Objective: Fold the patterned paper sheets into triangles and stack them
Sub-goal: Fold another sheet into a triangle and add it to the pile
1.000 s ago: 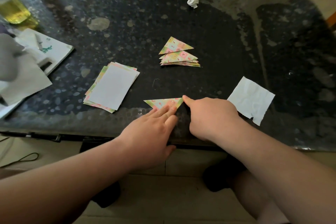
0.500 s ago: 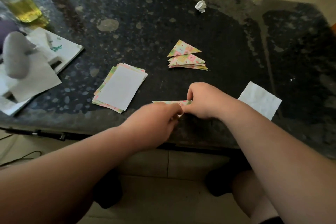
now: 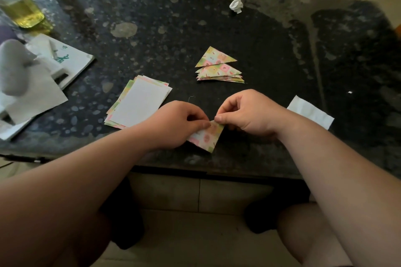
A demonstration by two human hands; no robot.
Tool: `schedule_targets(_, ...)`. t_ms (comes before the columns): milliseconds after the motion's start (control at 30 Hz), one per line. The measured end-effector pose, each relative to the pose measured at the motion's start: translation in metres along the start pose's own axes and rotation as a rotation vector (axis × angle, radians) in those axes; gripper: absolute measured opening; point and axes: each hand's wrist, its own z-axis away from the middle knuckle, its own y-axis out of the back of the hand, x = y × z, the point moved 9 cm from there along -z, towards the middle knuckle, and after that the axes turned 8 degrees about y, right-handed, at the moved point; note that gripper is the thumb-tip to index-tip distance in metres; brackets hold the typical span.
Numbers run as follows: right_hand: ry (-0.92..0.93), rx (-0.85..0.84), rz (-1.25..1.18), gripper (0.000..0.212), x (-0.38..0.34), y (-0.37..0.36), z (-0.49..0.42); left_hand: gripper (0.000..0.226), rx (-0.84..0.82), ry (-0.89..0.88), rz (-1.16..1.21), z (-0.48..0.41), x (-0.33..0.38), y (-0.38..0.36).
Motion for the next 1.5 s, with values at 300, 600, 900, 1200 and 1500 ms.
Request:
schedule_targets(300, 0.061, -0.093, -0.035, 0.016, -0.008, -0.006, 0.017, 0.016, -0.074, -0.072, -0.014, 0.008, 0.017, -0.008)
schedule_targets(600, 0.040, -0.078, -0.160, 0.016, 0.006, 0.020, 0.026, 0.010, -0.041, -0.040, 0.031, 0.011, 0.004, 0.009)
schedule_targets(900, 0.145, -0.060, -0.057, 0.012, -0.004, 0.000, 0.015, 0.012, -0.029, -0.002, 0.161, 0.008, 0.009, 0.003)
schedule_targets(1200, 0.197, -0.019, -0.012, 0.011, -0.012, 0.009, 0.017, 0.014, -0.067, 0.034, 0.224, 0.006, 0.006, 0.000)
schedule_targets(1500, 0.168, 0.028, -0.142, 0.014, -0.002, 0.034, 0.023, 0.016, -0.073, 0.060, 0.305, 0.009, -0.016, 0.015)
